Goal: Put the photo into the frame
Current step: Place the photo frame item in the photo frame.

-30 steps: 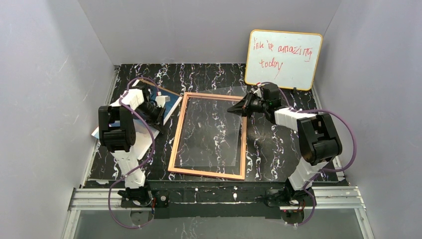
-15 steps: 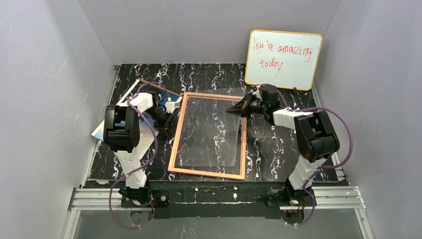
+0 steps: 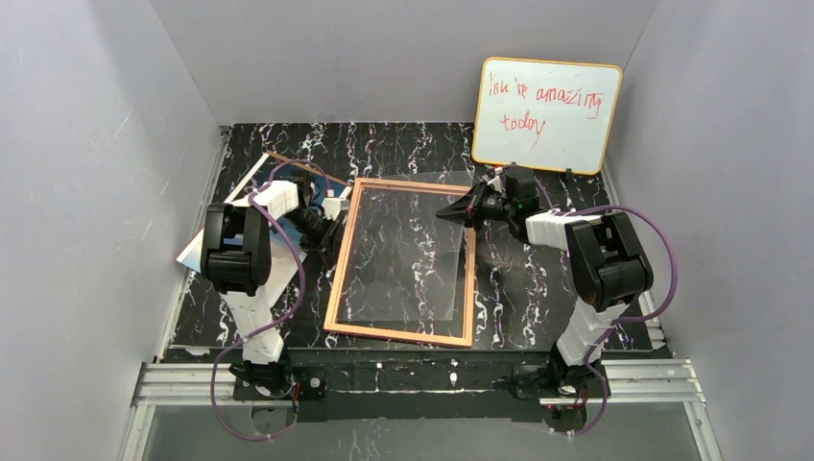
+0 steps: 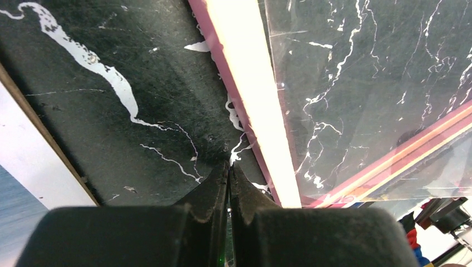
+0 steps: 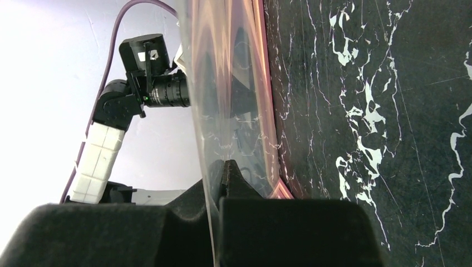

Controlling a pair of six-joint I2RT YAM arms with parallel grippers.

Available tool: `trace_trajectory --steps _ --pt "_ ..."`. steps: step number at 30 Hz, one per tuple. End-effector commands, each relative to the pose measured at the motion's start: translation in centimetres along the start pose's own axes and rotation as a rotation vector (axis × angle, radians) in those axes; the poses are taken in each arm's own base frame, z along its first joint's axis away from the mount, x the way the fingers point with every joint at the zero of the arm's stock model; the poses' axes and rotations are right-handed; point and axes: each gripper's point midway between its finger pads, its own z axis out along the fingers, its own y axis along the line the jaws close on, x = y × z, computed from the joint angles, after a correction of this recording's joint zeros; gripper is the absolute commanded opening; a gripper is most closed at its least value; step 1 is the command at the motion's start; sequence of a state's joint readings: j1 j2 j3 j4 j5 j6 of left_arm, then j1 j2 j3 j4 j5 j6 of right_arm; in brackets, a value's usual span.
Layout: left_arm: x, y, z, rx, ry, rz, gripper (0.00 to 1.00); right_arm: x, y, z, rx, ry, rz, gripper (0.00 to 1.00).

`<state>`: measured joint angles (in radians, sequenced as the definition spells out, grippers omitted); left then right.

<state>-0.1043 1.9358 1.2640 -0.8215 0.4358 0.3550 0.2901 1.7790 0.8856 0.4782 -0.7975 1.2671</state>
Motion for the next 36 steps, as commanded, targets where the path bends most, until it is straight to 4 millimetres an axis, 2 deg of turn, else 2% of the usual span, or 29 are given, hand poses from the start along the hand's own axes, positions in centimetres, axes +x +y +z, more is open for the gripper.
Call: trace_trajectory --steps 1,13,20,28,36 --pt "0.7 -0.3 0.8 -0.007 0.02 0.017 0.01 0.3 0.4 0.2 -0.052 0.022 0.009 0.01" --pt "0.4 -0.3 0.6 0.022 0.019 -0.009 0.0 1.3 5.0 -1.4 -0.137 0.021 -0.05 0.01" --pt "-0.2 0.3 0.0 -0.001 0.0 -0.012 0.0 2.1 6.0 -1.9 -0.166 0.034 -0.064 0.01" --pt "-0.9 1.3 -1.3 -0.008 -0.03 -0.039 0.0 2.6 3.5 -1.5 -0.143 0.056 -0.023 0.01" --pt "-0.1 1.3 -1.0 -0.006 -0.019 -0.034 0.0 2.1 0.7 -0.5 -0.102 0.053 0.003 0.01"
